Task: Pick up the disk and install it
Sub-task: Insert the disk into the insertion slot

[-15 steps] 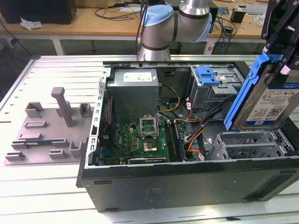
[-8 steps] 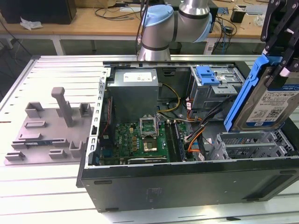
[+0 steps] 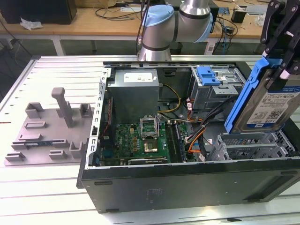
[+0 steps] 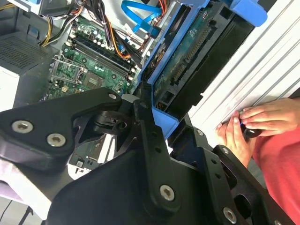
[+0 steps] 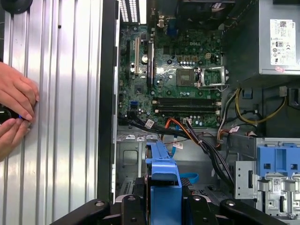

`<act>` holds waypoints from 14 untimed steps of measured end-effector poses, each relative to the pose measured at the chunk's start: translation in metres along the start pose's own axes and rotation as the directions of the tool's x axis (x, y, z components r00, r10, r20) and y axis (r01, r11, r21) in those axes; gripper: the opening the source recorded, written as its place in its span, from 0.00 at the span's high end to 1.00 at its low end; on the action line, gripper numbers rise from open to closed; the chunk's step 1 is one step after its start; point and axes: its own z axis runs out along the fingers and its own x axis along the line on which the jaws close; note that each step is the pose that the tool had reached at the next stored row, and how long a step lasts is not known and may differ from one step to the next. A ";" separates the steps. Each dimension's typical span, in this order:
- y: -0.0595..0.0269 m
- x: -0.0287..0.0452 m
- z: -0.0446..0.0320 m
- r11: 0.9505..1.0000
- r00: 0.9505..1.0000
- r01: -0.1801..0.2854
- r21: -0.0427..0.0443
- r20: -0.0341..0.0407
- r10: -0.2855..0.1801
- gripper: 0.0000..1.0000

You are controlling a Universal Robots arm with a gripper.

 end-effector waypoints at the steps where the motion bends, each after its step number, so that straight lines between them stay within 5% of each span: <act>1: 0.0000 0.0000 0.0003 1.000 1.000 0.001 0.000 0.000 -0.001 0.64; 14: -0.0002 0.0001 0.0049 1.000 1.000 0.010 0.001 -0.001 -0.010 0.64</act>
